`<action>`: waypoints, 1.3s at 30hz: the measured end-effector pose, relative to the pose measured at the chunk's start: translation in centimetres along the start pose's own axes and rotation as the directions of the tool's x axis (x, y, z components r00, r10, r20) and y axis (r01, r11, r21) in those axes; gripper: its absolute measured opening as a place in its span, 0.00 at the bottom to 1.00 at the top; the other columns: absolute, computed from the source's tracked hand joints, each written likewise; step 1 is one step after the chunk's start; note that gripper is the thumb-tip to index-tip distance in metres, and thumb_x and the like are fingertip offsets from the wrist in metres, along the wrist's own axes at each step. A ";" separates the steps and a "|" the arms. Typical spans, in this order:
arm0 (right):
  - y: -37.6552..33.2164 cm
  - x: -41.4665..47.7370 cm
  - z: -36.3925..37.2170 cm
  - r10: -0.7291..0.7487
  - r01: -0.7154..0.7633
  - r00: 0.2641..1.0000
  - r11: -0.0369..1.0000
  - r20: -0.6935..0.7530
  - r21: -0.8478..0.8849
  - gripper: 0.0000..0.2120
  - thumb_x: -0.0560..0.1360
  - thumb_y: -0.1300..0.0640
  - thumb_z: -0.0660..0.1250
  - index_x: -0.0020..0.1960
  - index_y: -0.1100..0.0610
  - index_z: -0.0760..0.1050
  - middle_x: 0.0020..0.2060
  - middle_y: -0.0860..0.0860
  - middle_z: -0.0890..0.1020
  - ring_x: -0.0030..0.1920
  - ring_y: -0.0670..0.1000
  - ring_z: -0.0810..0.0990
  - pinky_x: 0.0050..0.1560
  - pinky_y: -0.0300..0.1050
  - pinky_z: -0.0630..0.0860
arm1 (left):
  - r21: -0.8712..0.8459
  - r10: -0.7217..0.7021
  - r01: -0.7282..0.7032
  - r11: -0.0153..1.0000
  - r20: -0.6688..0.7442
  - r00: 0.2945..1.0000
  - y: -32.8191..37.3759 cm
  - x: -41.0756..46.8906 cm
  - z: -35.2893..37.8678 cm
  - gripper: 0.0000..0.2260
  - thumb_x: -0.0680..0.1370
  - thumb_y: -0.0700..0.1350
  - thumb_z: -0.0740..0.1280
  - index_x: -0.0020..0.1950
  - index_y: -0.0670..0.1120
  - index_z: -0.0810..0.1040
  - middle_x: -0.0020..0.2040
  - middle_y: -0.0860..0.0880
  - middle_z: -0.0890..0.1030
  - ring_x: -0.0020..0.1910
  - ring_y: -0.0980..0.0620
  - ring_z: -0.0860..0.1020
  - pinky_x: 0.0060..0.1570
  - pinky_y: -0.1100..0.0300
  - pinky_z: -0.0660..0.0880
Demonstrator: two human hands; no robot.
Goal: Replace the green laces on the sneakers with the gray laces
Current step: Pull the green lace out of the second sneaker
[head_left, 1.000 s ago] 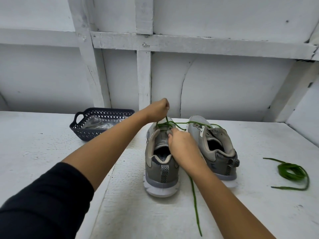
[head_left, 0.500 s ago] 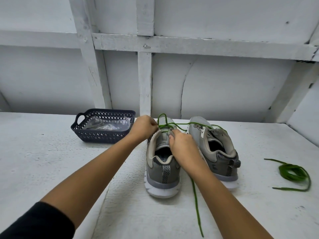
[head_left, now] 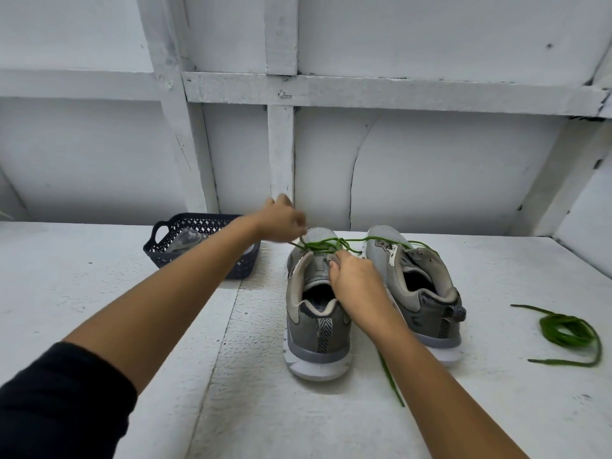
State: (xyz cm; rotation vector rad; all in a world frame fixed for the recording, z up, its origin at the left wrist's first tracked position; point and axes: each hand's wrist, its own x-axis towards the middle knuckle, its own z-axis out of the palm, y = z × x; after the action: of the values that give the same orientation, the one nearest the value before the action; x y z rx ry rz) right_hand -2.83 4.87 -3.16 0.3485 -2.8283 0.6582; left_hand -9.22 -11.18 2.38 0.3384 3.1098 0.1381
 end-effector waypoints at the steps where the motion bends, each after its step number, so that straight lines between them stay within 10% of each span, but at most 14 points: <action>1: 0.0 0.0 0.0 0.000 0.000 1.000 1.000 0.000 -0.002 0.14 0.81 0.56 0.54 0.61 0.61 0.71 0.52 0.62 0.80 0.54 0.61 0.77 0.49 0.50 0.72 | 0.102 -0.003 -0.001 0.995 0.039 0.999 0.1 -0.2 0.8 0.16 0.80 0.54 0.58 0.63 0.49 0.76 0.66 0.40 0.66 0.67 0.39 0.62 0.67 0.48 0.61; 9: 0.0 0.1 0.1 0.013 -0.013 1.000 1.000 -0.003 0.011 0.14 0.81 0.56 0.54 0.61 0.61 0.72 0.52 0.61 0.80 0.54 0.61 0.77 0.48 0.50 0.71 | -0.025 0.089 -0.093 0.995 -0.128 0.988 -0.7 -0.6 3.1 0.11 0.79 0.46 0.64 0.57 0.43 0.80 0.65 0.42 0.69 0.65 0.42 0.66 0.65 0.52 0.64; 12: 0.2 0.1 0.2 0.006 -0.006 1.000 1.000 -0.009 0.022 0.14 0.81 0.56 0.54 0.60 0.61 0.72 0.51 0.61 0.81 0.54 0.61 0.77 0.47 0.49 0.71 | -0.387 0.017 -0.156 0.909 -0.340 0.940 -0.9 -1.1 1.2 0.07 0.79 0.43 0.63 0.49 0.41 0.80 0.59 0.43 0.75 0.59 0.48 0.72 0.60 0.58 0.66; 14: 0.2 0.1 0.2 0.002 -0.001 1.000 1.000 -0.013 0.023 0.14 0.81 0.56 0.54 0.60 0.61 0.72 0.51 0.61 0.81 0.53 0.61 0.77 0.46 0.49 0.71 | -0.828 -0.187 -0.222 0.514 -0.361 0.914 -0.8 -1.9 -1.2 0.08 0.80 0.39 0.61 0.42 0.42 0.75 0.47 0.43 0.80 0.47 0.48 0.76 0.51 0.58 0.71; 16: 0.2 0.1 0.3 0.000 0.001 1.000 1.000 -0.018 0.024 0.14 0.81 0.56 0.54 0.61 0.60 0.72 0.51 0.61 0.81 0.53 0.60 0.78 0.47 0.48 0.71 | -0.953 -0.255 -0.302 0.018 -0.296 0.920 -1.1 -2.9 -3.2 0.11 0.79 0.37 0.55 0.38 0.43 0.68 0.31 0.48 0.77 0.31 0.51 0.76 0.40 0.58 0.77; 17: 0.2 0.1 0.3 0.001 0.000 1.000 1.000 -0.018 0.023 0.14 0.81 0.56 0.54 0.61 0.60 0.72 0.51 0.60 0.81 0.53 0.60 0.78 0.47 0.48 0.71 | -0.954 -0.238 -0.292 -0.061 -0.271 0.933 -1.5 -3.1 -3.9 0.10 0.79 0.38 0.54 0.37 0.44 0.66 0.26 0.50 0.73 0.25 0.53 0.72 0.33 0.58 0.76; 22: 0.2 0.2 0.4 0.012 -0.011 1.000 1.000 -0.016 0.028 0.14 0.81 0.56 0.54 0.61 0.60 0.72 0.51 0.61 0.81 0.53 0.61 0.78 0.47 0.49 0.71 | -0.833 -0.016 0.084 0.546 0.090 0.996 -2.1 -2.5 -2.5 0.14 0.80 0.52 0.58 0.45 0.44 0.76 0.34 0.48 0.77 0.26 0.53 0.73 0.27 0.63 0.70; 24: 0.1 0.1 0.3 0.010 -0.010 1.000 1.000 -0.020 0.027 0.14 0.81 0.56 0.54 0.62 0.60 0.72 0.51 0.61 0.81 0.54 0.61 0.78 0.47 0.49 0.71 | -0.466 0.046 0.009 0.885 0.106 0.993 -1.2 -1.6 -0.5 0.15 0.80 0.52 0.60 0.51 0.42 0.79 0.44 0.47 0.81 0.39 0.49 0.79 0.38 0.57 0.77; 26: 0.1 0.1 0.2 0.007 -0.006 1.000 1.000 -0.021 0.024 0.14 0.81 0.56 0.54 0.62 0.60 0.72 0.52 0.61 0.81 0.54 0.60 0.77 0.47 0.49 0.71 | -0.131 0.124 -0.119 0.984 0.028 0.992 -0.3 -0.9 1.3 0.14 0.80 0.48 0.61 0.55 0.41 0.80 0.52 0.44 0.82 0.50 0.46 0.78 0.52 0.54 0.76; 33: 0.1 0.0 0.1 0.008 -0.006 1.000 0.999 -0.029 0.045 0.14 0.81 0.55 0.54 0.62 0.60 0.72 0.52 0.60 0.81 0.54 0.60 0.77 0.49 0.49 0.72 | 0.008 0.050 -0.050 0.999 -0.095 0.994 0.4 -0.2 3.6 0.12 0.78 0.44 0.61 0.53 0.39 0.79 0.51 0.41 0.79 0.49 0.44 0.77 0.50 0.53 0.75; 36: 0.2 -0.1 0.1 0.005 -0.003 0.999 0.998 -0.036 0.057 0.14 0.81 0.55 0.55 0.61 0.60 0.72 0.52 0.60 0.81 0.54 0.60 0.77 0.49 0.49 0.72 | -0.292 0.002 -0.048 0.955 -0.155 0.988 -0.2 -0.4 2.9 0.08 0.77 0.42 0.62 0.49 0.39 0.78 0.50 0.42 0.79 0.48 0.46 0.76 0.49 0.55 0.73; 39: 0.2 -0.1 0.1 0.000 0.002 0.999 0.999 -0.032 0.044 0.14 0.81 0.56 0.54 0.61 0.60 0.72 0.52 0.60 0.81 0.54 0.60 0.77 0.48 0.49 0.71 | -0.932 -0.082 -0.043 0.359 -0.077 0.994 -0.5 -1.7 0.4 0.09 0.79 0.37 0.57 0.41 0.40 0.72 0.37 0.46 0.79 0.38 0.49 0.79 0.44 0.55 0.79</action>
State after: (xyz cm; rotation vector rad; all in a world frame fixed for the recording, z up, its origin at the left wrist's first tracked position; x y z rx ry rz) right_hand -2.84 5.01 -3.34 0.3438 -2.7865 0.7196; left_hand -7.64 -11.98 1.91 0.2239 2.4754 1.8844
